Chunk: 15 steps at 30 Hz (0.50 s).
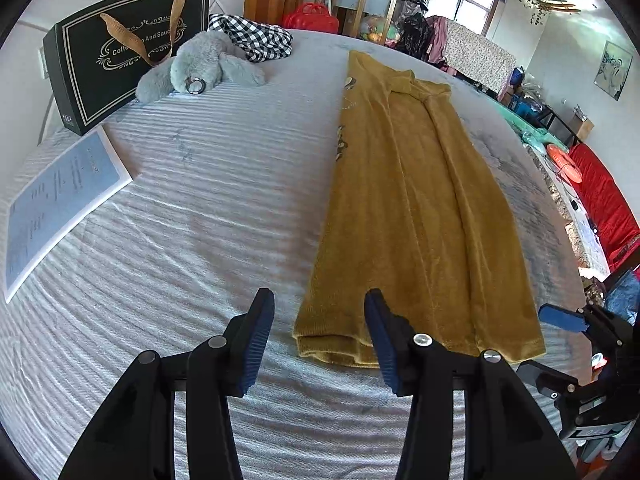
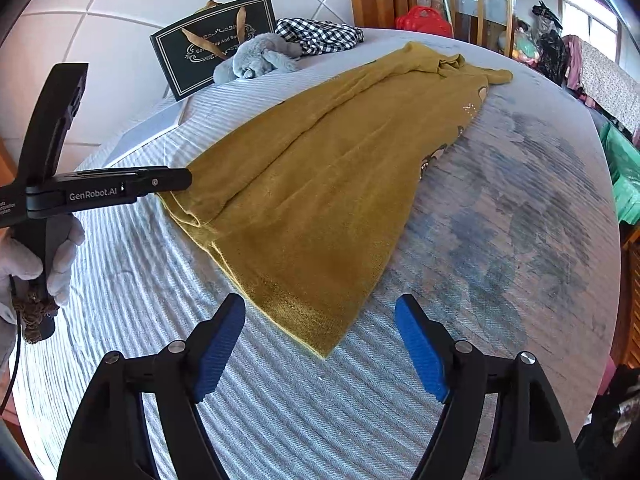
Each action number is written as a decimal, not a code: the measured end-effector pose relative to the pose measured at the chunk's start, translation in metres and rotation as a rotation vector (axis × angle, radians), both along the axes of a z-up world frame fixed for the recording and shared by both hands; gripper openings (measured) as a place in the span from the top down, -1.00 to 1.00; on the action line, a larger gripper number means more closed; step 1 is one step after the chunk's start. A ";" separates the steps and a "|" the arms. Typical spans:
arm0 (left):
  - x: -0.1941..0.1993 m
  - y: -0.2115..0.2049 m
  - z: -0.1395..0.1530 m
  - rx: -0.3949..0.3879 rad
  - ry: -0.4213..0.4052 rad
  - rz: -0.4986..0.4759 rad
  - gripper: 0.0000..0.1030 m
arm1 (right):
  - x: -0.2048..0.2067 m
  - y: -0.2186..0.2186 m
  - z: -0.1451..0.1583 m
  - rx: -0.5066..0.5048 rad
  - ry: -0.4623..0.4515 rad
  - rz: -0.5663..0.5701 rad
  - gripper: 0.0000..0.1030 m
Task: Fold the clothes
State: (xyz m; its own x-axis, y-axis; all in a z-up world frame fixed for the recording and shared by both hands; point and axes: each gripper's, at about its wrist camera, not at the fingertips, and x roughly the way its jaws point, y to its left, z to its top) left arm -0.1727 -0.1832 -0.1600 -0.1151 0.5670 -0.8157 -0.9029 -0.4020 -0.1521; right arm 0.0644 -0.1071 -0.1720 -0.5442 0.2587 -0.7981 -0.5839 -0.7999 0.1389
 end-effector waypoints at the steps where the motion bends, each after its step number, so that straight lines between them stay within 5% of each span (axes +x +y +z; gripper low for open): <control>1: 0.001 0.002 -0.002 -0.012 0.009 -0.010 -0.01 | -0.002 -0.001 0.000 0.009 -0.002 -0.001 -0.58; 6: 0.015 0.007 -0.006 -0.053 0.054 -0.070 -0.03 | -0.010 -0.010 -0.004 0.067 -0.033 -0.011 -0.65; 10: 0.018 0.007 -0.006 -0.055 0.059 -0.074 0.08 | -0.011 -0.012 -0.004 0.105 -0.056 -0.032 -0.28; 15: 0.019 0.009 -0.006 -0.055 0.052 -0.085 0.24 | -0.014 -0.010 -0.002 0.109 -0.079 -0.002 -0.18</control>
State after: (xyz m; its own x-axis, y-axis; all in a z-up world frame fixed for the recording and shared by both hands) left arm -0.1535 -0.1745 -0.1658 -0.1118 0.5313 -0.8398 -0.9402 -0.3303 -0.0838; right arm 0.0509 -0.1174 -0.1744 -0.4798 0.3475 -0.8056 -0.5913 -0.8064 0.0043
